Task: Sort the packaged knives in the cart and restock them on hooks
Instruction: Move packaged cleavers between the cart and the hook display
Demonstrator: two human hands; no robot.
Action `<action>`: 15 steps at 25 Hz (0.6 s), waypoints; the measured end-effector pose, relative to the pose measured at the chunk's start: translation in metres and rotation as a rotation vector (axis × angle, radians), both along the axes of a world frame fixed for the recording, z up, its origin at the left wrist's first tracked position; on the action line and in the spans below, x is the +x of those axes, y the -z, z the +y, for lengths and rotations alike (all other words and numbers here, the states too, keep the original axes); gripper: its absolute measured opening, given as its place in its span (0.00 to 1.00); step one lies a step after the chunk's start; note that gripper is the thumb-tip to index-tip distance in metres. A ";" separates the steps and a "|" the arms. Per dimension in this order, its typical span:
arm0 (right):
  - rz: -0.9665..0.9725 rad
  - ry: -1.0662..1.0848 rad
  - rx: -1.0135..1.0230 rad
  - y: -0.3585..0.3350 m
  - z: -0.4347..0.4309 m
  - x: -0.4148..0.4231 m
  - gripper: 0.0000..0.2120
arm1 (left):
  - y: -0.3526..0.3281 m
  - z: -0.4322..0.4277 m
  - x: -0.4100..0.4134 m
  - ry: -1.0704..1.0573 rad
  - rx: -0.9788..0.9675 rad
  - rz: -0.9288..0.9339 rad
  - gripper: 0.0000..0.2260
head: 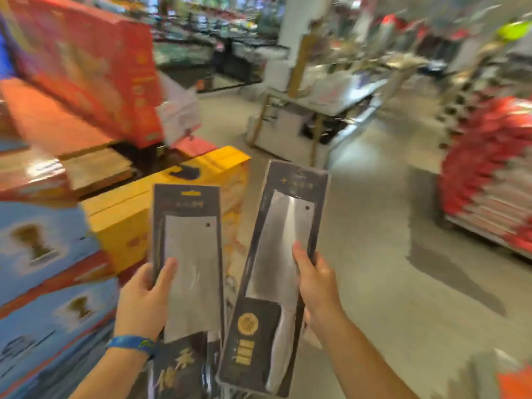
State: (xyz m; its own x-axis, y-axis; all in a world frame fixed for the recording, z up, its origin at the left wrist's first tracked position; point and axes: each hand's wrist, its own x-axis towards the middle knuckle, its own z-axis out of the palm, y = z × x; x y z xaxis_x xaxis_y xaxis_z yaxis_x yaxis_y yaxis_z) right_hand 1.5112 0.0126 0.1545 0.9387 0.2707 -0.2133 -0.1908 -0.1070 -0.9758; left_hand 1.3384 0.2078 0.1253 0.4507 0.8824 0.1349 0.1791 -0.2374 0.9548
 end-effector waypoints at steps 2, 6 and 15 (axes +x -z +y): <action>-0.090 0.172 -0.072 -0.021 -0.053 0.017 0.24 | -0.015 -0.016 0.043 0.089 -0.021 0.007 0.26; -0.232 0.434 -0.152 -0.069 -0.169 0.028 0.29 | -0.072 -0.092 0.125 0.254 0.082 -0.083 0.24; -0.401 0.927 -0.137 -0.142 -0.452 0.022 0.20 | -0.165 -0.363 0.258 0.887 0.106 -0.255 0.22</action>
